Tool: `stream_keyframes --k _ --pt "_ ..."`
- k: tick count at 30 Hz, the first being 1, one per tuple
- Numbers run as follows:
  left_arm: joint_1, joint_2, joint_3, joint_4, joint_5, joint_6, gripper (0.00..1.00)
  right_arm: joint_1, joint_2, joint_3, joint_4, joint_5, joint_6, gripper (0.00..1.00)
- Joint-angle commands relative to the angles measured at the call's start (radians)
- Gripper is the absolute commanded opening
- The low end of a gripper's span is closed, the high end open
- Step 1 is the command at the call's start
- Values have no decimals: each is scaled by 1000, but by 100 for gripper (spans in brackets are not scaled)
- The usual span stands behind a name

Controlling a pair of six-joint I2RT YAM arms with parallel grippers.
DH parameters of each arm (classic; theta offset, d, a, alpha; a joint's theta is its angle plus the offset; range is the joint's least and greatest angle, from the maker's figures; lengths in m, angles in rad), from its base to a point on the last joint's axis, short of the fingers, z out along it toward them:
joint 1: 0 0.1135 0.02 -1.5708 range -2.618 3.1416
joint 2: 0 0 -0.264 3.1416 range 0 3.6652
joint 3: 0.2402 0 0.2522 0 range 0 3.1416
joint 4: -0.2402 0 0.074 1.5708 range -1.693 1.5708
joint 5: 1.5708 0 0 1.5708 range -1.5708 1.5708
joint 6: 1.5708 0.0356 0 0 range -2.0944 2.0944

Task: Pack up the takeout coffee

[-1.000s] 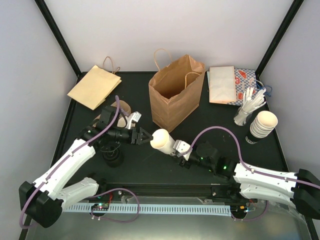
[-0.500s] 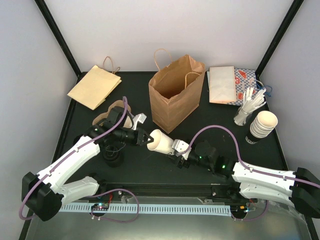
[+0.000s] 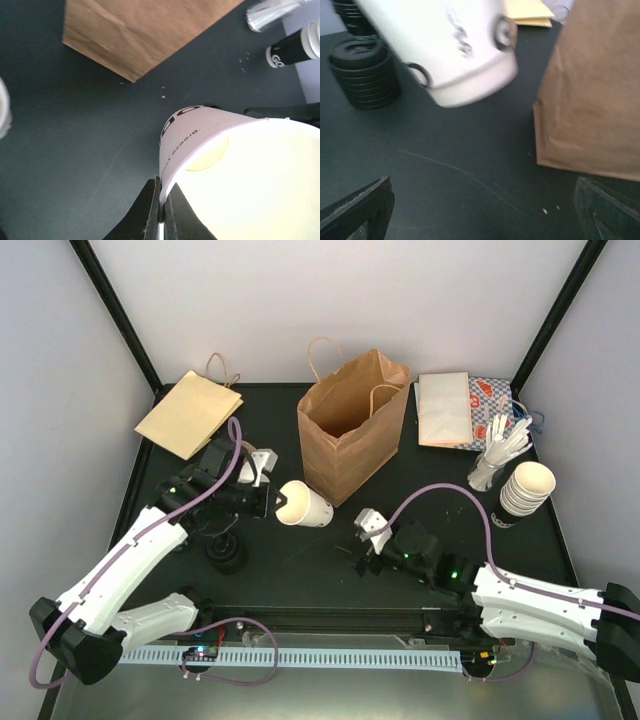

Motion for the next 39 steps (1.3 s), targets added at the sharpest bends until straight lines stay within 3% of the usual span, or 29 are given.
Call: stream_keyframes --k 1,4,8,13,16,26,31,39 --pt "8 -63 41 -70 -142 33 2 -2 -10 66 -154 222 286 100" --pt "9 -90 7 -45 -142 34 2 -10 11 154 -359 307 448 100" --pt "7 -84 -33 -42 -110 20 2 -38 137 310 -659 302 595 100" --pt "-8 -62 -91 -16 -100 -2 1 -158 270 374 -808 121 687 100" --pt "-35 -63 -107 2 -111 -21 2 -179 316 422 -883 144 734 100" --pt "-165 -20 -111 28 -200 -38 1 -222 400 472 -1003 80 822 98" --pt "-210 32 -79 11 -227 -29 2 -222 378 441 -1008 105 841 97" --pt "-250 112 -29 -11 -257 -18 2 -221 433 436 -976 11 889 92"
